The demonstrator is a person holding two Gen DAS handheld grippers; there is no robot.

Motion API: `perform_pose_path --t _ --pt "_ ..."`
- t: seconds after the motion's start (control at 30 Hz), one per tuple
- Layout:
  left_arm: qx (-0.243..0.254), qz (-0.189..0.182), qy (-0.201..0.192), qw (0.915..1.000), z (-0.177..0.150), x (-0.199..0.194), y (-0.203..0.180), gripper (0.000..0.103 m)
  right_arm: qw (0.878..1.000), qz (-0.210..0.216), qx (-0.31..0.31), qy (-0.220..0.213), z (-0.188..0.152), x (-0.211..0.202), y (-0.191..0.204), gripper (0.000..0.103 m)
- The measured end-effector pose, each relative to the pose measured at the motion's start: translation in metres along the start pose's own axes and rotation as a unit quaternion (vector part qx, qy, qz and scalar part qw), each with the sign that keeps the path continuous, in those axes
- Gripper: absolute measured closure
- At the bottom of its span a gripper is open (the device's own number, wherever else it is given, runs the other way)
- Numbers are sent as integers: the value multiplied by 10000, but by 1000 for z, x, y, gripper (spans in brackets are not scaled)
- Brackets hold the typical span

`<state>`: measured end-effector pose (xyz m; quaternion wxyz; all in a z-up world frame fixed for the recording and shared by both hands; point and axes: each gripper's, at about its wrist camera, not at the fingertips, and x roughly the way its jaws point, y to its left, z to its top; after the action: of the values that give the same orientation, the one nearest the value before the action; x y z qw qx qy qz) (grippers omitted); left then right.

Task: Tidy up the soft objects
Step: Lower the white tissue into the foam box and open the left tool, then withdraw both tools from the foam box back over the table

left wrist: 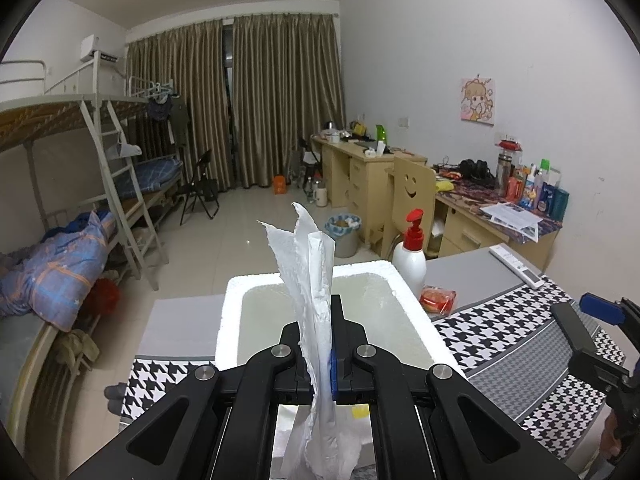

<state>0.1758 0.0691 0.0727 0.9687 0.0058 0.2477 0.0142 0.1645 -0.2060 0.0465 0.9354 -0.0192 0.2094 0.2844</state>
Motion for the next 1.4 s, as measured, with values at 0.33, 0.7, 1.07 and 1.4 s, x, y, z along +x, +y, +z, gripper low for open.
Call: perform_pose_path --t 0.33,0.7,1.07,1.4 --pt "102 -148 457 9988 -2 31 -5 34 9999 -134 97 22 -8 -7 -11 5" --pt "81 -77 194 9997 -9 17 -12 3 9998 -159 125 28 -12 -10 -16 5" --pt "57 -188 -93 9998 -11 -8 -19 1 9999 -144 79 -50 -13 -19 -11 5" --pt "4 -173 -236 9996 -22 -25 -18 1 9998 -156 -10 -103 -14 -29 -3 5"
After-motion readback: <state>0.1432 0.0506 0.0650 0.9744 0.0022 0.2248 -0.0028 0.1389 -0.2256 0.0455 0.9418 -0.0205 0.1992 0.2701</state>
